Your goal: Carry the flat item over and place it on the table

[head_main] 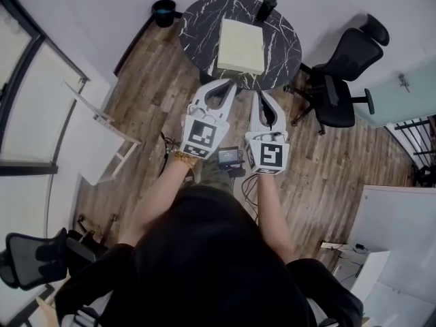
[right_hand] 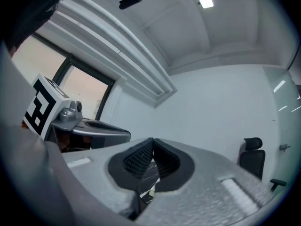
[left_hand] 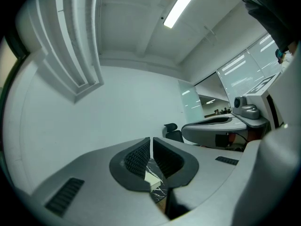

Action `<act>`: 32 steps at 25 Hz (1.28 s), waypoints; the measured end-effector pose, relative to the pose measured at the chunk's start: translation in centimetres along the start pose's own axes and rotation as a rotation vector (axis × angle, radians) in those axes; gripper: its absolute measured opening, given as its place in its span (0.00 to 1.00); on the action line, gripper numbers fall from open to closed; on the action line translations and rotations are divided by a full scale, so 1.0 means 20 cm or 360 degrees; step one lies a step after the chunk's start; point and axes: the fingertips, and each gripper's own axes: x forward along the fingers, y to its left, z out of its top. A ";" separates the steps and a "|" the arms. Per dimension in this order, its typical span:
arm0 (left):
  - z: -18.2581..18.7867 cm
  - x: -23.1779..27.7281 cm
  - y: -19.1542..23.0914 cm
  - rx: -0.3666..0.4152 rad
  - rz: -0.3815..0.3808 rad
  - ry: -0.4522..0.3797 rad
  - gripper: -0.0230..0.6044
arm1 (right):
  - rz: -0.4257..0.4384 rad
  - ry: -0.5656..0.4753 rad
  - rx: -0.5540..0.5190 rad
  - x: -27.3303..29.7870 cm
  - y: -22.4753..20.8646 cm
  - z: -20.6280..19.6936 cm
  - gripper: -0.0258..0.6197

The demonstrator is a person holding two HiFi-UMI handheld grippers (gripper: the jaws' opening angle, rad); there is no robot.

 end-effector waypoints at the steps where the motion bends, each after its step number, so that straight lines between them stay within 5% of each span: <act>1: 0.00 -0.01 0.00 0.0002 0.0003 0.0000 0.08 | 0.0002 0.0002 0.0003 -0.01 0.01 0.00 0.04; 32: 0.02 -0.05 -0.01 0.0024 0.0022 -0.0017 0.08 | -0.0060 -0.0020 0.0025 -0.05 0.02 0.00 0.04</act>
